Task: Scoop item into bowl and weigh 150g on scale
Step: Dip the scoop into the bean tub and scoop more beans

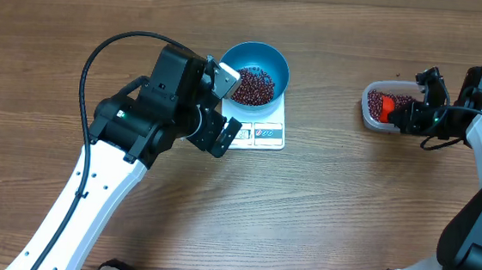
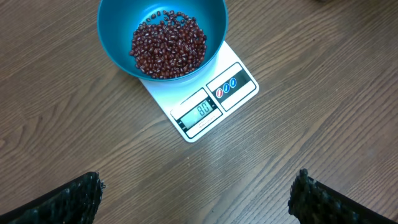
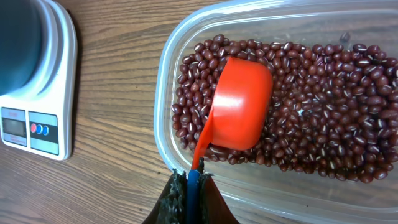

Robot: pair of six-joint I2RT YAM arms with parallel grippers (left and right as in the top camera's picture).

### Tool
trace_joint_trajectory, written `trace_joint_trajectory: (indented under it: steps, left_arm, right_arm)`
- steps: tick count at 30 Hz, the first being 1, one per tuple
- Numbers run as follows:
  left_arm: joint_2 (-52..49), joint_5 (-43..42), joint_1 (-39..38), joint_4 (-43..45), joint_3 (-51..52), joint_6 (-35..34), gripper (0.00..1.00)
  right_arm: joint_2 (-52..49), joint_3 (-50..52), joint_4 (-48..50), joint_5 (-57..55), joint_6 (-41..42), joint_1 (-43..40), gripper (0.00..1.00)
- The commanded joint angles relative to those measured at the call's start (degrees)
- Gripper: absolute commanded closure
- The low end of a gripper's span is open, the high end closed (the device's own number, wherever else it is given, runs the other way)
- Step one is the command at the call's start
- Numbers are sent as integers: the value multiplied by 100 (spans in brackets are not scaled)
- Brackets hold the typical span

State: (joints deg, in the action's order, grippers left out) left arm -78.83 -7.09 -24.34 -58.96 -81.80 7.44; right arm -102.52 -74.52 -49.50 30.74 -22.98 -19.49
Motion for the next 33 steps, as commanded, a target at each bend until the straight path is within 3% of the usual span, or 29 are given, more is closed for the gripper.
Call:
trace_joint_trajectory:
  steps: [1, 11, 33]
  left_arm:
    - [-24, 2, -4, 7, -39, -59, 0]
    - [-24, 2, -7, 7, -42, -59, 0]
    - [-24, 2, -7, 7, -42, -59, 0]
  right_arm:
    - [-103, 120, -15, 560, 70, -186, 96]
    - [-114, 205, -76, 1117, 216, -691, 96]
    - [-472, 221, -9, 1502, 522, -820, 96]
